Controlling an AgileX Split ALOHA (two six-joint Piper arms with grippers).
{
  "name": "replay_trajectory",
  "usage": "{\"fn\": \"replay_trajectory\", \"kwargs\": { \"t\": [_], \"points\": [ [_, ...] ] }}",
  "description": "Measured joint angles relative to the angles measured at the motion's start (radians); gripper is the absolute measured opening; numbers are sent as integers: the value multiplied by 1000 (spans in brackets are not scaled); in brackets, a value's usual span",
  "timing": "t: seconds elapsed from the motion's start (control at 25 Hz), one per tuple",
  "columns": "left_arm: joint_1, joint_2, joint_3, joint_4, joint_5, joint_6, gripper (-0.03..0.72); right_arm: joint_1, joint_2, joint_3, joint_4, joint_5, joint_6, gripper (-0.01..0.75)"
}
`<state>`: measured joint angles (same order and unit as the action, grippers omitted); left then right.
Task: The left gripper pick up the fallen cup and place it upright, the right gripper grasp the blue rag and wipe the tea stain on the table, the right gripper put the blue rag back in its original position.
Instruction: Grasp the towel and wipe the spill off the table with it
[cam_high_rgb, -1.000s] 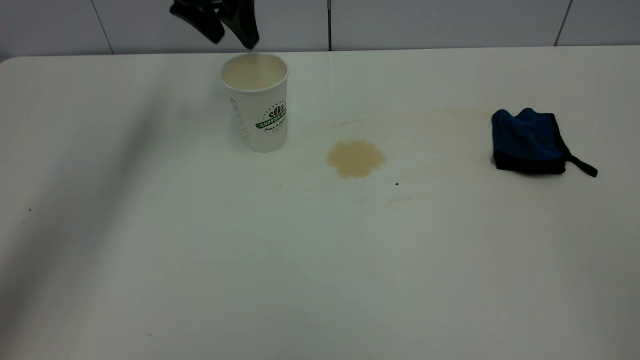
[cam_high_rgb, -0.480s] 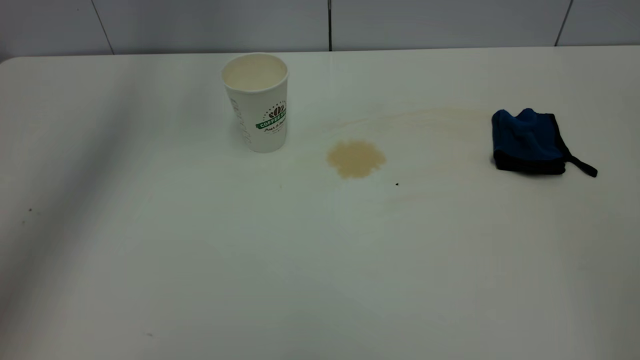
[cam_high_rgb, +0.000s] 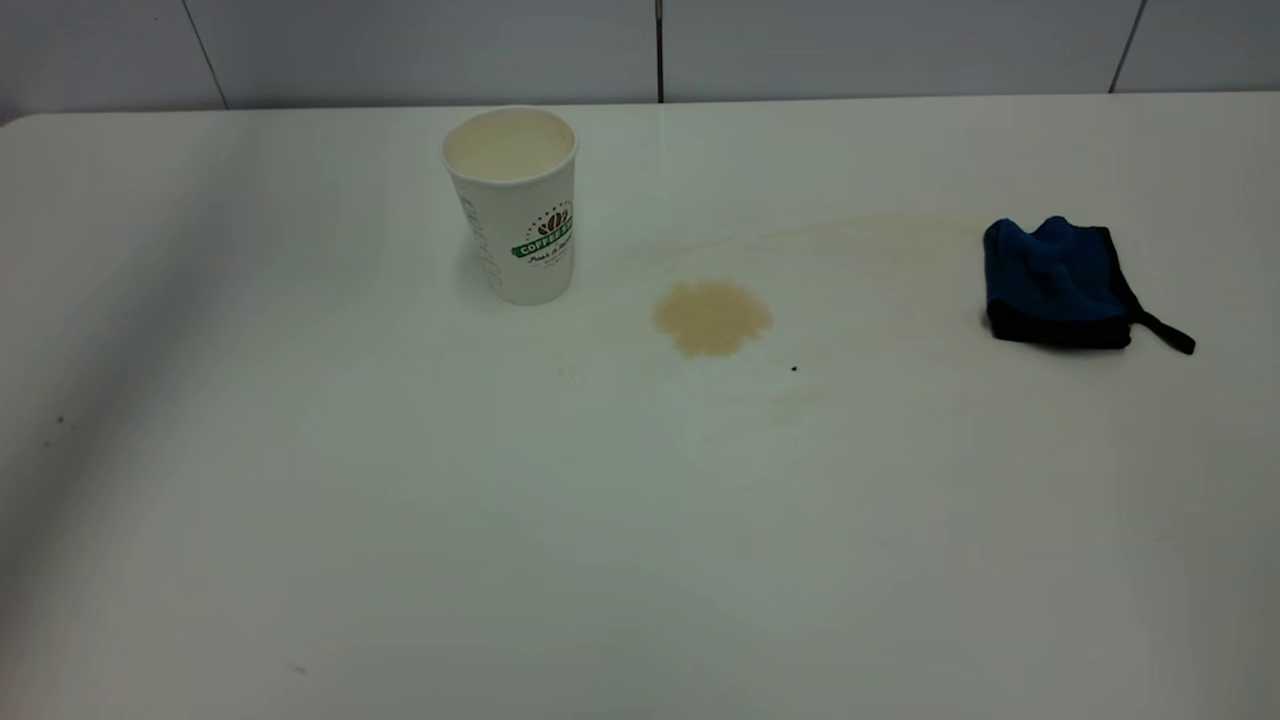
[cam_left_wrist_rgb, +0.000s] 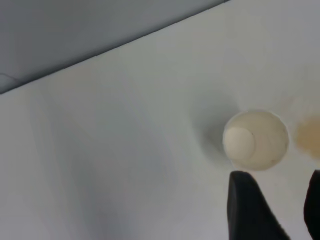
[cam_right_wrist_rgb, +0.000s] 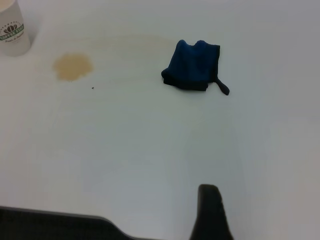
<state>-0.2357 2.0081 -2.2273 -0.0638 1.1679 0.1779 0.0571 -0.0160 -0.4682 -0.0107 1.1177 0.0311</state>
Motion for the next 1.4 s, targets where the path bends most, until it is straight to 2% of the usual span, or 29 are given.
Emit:
{"fn": "replay_trajectory", "kwargs": {
  "t": [0.36,0.72,0.92,1.12,1.24,1.4],
  "points": [
    [0,-413,512,3,0,-23,247,0,0,0,0,0,0,585],
    [0,-781,1116,22,0,-195,241,0,0,0,0,0,0,585],
    [7,-1031,1432,37,0,-204,241,0,0,0,0,0,0,585],
    [125,-1318,1645,53,-19,-204,241,0,0,0,0,0,0,585],
    [209,-1454,1685,56,-25,-204,241,0,0,0,0,0,0,585],
    [258,-1607,1704,84,-61,-205,241,0,0,0,0,0,0,585]
  ]
}}
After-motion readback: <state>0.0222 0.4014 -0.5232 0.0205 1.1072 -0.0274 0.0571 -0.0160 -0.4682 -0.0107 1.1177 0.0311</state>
